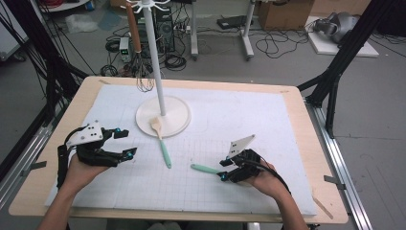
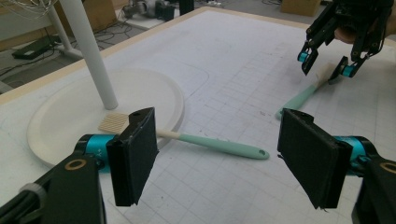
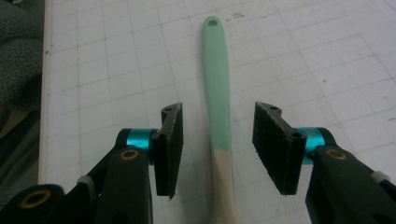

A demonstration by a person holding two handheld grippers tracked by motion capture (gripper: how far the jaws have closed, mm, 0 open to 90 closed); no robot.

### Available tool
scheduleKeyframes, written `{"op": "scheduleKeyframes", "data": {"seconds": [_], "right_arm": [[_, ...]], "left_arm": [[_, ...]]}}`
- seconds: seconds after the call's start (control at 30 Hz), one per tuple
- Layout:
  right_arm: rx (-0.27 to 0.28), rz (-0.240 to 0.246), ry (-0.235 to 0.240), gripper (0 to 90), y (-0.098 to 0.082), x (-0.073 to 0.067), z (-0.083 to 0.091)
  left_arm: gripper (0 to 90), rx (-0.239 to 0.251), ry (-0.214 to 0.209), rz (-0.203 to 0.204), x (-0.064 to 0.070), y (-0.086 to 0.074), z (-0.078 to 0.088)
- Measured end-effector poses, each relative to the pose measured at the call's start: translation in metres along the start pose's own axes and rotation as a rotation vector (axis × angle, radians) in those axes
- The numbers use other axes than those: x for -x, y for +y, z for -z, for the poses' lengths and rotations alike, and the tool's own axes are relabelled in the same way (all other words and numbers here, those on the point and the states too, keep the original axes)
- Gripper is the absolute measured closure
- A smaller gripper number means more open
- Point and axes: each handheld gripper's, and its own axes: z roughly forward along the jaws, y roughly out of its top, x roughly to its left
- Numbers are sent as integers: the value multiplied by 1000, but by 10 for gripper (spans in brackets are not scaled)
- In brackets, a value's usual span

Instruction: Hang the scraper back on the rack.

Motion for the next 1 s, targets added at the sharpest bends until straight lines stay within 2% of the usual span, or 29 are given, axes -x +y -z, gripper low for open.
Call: {"op": "scheduleKeyframes", "data": {"seconds": [0.47, 0.8, 1.0], "right_arm": [[-79, 33, -20, 583, -1, 0, -13], [-80, 39, -23, 604, 0, 1, -14], [-84, 67, -22, 653, 1, 0, -15]], "left_arm": [[288, -4, -3, -1, 0, 0, -1], [288, -3, -4, -1, 1, 0, -1], [288, -5, -7, 0, 2, 0, -3]]}}
